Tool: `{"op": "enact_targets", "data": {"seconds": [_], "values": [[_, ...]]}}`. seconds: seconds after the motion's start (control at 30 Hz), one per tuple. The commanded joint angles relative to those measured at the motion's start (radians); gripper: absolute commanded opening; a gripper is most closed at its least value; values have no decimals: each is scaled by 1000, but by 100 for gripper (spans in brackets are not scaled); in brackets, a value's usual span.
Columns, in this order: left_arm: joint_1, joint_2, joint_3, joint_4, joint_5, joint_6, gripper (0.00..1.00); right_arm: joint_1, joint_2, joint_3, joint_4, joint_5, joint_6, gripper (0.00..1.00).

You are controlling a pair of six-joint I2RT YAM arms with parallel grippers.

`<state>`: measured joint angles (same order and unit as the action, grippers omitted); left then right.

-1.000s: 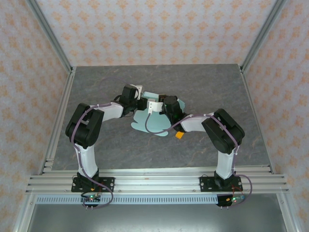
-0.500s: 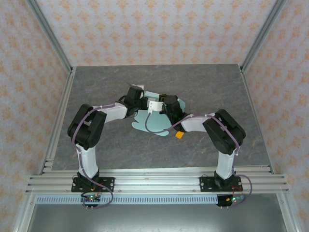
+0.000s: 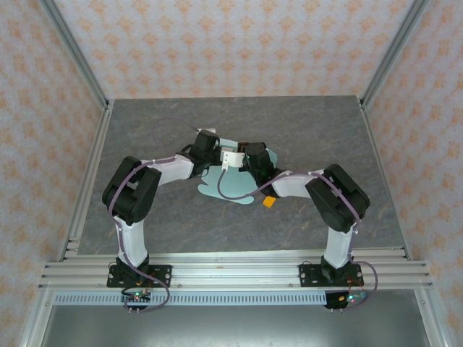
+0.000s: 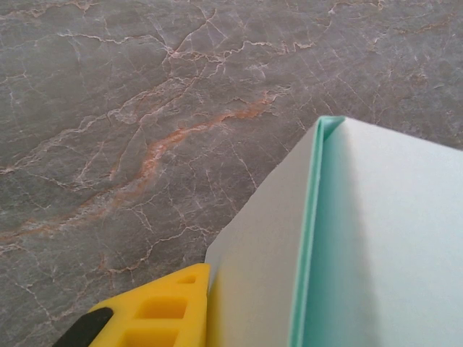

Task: Fold the paper box

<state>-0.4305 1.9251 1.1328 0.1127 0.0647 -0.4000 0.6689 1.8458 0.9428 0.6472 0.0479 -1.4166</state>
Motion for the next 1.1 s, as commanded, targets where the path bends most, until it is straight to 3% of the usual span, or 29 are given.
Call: {"op": "enact_targets", "data": {"seconds": [0.0,0.13,0.5,1.07], "values": [[79,5,31,-31,-270,-128,17,15,-96,-21,-11,-44,50,0],[72,12,25,-17,-273,-129,16,15,-97,-19,-16,-43,56,0],[97,4,-1,118,-54,12,30,-4,-79,-4,-30,-29,50,0],[127,26,35,131,122,158,45,-14,-95,15,-141,-77,53,0]]}}
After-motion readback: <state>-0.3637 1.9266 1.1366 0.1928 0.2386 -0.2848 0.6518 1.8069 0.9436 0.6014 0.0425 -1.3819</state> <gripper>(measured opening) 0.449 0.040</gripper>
